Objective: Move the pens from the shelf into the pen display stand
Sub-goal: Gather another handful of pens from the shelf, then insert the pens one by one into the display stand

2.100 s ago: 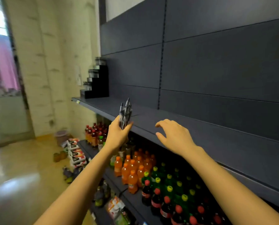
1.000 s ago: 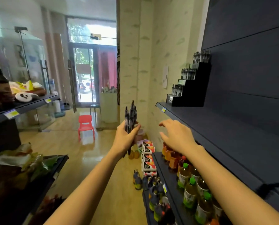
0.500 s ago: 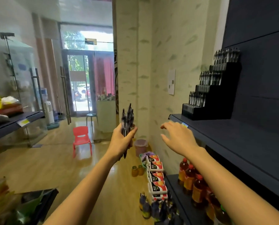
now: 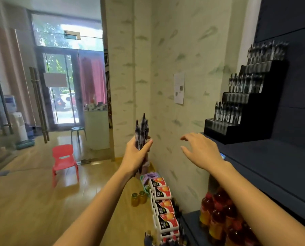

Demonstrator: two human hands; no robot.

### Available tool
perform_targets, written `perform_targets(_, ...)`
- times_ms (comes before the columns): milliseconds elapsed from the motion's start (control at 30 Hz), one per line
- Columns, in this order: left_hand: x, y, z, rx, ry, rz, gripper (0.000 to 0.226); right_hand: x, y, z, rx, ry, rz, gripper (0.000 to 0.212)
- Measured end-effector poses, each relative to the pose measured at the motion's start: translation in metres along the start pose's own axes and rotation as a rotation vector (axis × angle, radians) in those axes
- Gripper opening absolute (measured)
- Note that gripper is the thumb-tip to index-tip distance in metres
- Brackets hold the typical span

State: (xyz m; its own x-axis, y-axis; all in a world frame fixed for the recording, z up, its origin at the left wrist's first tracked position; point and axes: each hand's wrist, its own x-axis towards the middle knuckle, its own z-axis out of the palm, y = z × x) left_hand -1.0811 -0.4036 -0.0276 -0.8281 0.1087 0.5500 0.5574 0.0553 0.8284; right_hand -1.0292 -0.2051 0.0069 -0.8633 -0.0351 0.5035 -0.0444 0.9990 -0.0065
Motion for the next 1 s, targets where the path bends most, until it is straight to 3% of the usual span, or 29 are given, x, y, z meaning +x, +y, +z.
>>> perform_targets(533, 0.202, -0.091, 0.07, -0.167, -0.201, 0.034, 0.01, 0.162, 0.067, 0.077, -0.043, 0.049, 0.177, 0.033)
perform_targets(1000, 0.317, -0.135, 0.168, -0.474, -0.629, 0.056, 0.002, 0.198, 0.109, 0.085, -0.24, 0.137, 0.553, 0.031)
